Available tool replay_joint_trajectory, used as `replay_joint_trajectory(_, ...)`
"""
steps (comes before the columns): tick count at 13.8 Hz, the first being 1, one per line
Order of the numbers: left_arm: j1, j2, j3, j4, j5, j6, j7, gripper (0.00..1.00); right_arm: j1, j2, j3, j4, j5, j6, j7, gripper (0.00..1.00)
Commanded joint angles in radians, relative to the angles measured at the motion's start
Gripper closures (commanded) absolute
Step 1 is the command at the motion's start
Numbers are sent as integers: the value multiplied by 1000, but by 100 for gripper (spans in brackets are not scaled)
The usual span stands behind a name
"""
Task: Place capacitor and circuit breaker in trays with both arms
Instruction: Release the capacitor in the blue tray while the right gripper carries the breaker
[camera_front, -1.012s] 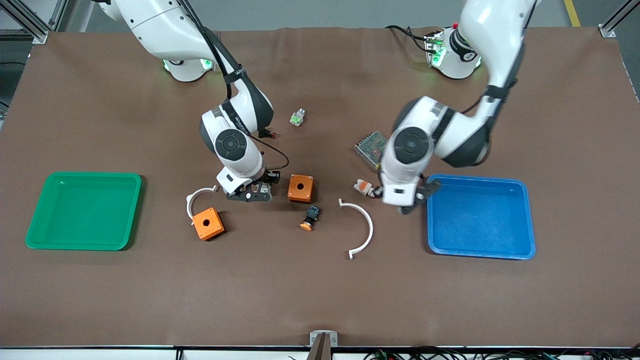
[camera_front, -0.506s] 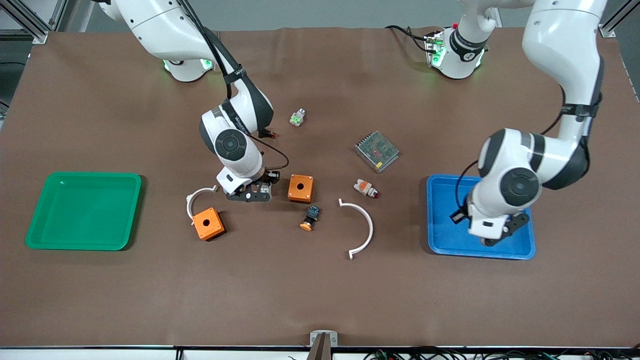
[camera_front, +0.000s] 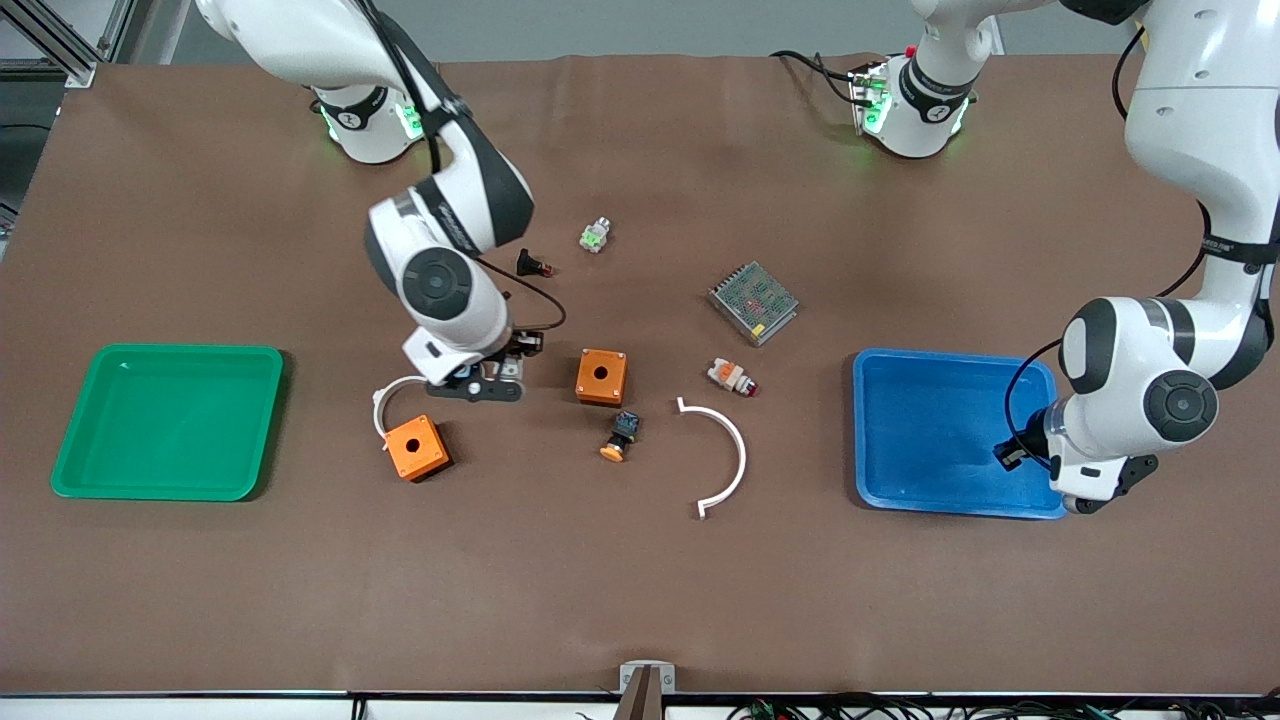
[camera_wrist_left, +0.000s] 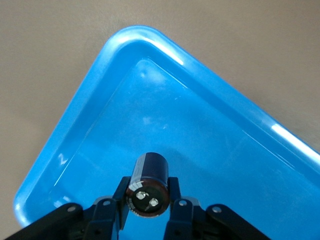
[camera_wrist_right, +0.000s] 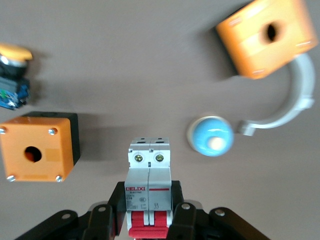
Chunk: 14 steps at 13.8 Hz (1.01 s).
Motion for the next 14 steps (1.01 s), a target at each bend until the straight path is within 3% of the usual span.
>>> replay_joint_trajectory(1,58,4,-36,-36,-65,49,94,99,-113,-52,6,125,17,-206,-103,87)
replay_joint_trajectory(4,98,4,-49,-38,-173,42,224,94,-274,-52,5,280,17,-400,-229,87)
replay_joint_trajectory(6,97,4,-49,-36,-173,39,231,81,-363,-52,5,340,2,-466,-309,88)
replay_joint_trajectory(8,83,4,-46,-33,-164,38,228,0,-468,-52,2,351,-13,-475,-416,88)
replay_joint_trajectory(11,71,-28,-47,-27,-136,30,223,0,-610,-43,5,351,-93,-471,-588,87)
replay_joint_trajectory(14,63,-89,-62,49,6,-46,228,0,-713,-3,5,349,-111,-431,-680,87)
